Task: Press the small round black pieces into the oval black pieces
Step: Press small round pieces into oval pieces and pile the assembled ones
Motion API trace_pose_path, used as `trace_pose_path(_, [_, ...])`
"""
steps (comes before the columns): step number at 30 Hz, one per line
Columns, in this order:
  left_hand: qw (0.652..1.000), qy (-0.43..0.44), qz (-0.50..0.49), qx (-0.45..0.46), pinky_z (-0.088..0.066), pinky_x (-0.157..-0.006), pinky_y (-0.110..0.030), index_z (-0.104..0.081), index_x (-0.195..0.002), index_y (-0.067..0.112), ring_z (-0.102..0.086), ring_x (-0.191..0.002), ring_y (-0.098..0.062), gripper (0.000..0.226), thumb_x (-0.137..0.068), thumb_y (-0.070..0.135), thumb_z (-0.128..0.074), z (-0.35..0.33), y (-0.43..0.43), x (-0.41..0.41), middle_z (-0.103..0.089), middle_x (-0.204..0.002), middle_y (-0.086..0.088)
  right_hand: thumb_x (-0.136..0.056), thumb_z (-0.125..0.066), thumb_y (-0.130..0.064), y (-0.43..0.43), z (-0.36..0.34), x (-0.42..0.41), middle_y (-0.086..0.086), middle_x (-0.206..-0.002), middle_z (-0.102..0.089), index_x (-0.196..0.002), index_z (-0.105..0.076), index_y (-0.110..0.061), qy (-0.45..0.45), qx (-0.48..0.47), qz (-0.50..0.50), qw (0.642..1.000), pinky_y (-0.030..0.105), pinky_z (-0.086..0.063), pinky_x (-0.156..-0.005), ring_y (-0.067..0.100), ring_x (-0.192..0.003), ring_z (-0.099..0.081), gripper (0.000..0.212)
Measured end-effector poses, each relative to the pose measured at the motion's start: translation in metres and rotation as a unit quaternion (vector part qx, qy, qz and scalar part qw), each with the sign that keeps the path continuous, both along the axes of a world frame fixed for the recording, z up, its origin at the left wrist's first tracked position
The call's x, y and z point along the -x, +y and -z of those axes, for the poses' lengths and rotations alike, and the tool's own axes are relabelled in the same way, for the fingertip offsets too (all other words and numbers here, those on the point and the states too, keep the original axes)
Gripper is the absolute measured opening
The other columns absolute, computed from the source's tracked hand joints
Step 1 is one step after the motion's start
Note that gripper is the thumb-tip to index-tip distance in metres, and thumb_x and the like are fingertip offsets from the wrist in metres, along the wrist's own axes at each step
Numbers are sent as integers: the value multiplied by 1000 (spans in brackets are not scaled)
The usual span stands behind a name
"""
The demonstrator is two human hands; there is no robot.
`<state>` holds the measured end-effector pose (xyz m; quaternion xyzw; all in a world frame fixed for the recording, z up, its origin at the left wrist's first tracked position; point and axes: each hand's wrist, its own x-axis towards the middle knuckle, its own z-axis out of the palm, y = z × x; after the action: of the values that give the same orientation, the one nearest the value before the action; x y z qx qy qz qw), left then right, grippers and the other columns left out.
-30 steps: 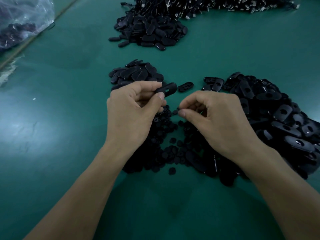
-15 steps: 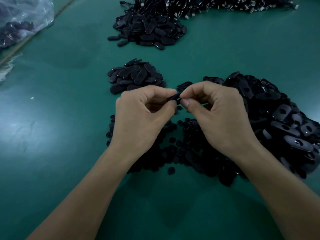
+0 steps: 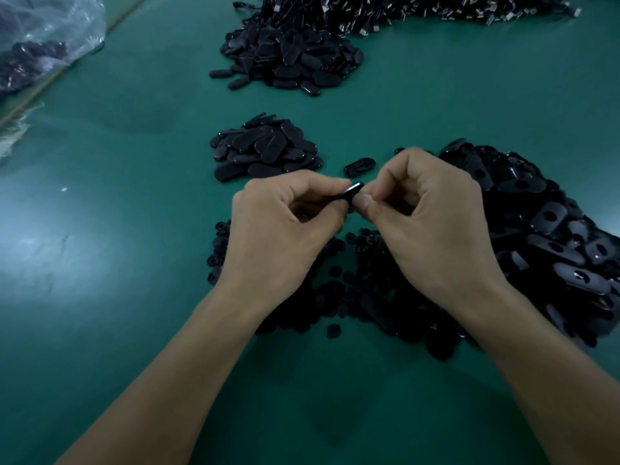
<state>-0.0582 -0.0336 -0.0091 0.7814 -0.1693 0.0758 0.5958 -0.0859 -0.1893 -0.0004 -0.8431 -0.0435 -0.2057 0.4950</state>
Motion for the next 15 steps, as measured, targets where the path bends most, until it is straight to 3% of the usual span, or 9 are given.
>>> trace_pose_path(5, [998,-29,-9,-60,-57,-72,-18,-72,-90,38,-72,-74,0,36,-86,2,-75,-1,0,1,-76,-83,18,-84,-78,-1,5,3,4,-4,-71,-68,-71,-55,-22,-31,44,20,998,29,-54,-56,13,-62,-67,33])
trace_pose_path(8, [995,-53,-25,-84,-54,-72,-13,-74,-93,28,-70,-74,2,26,-86,3,-75,0,0,1,-74,-81,19,-85,-76,-2,7,3,5,-6,-65,-64,-75,-58,-20,-55,82,17,995,28,-47,-48,14,-55,-61,27])
trace_pose_path(12, [992,-65,-39,-98,-57,-74,-19,-76,-96,18,-70,-75,1,16,-86,6,-77,1,1,-1,-74,-85,18,-90,-70,-3,7,1,7,-4,-72,-69,-85,-62,-19,-47,94,-26,994,28,-53,-57,11,-65,-68,19])
trace_pose_path(15, [993,-54,-44,-92,-59,-75,-23,-74,-95,21,-71,-76,-2,18,-86,6,-77,0,3,-4,-74,-84,16,-90,-69,-3,7,1,6,-5,-77,-71,-89,-64,-18,-43,93,-46,994,19,-52,-59,5,-69,-67,16])
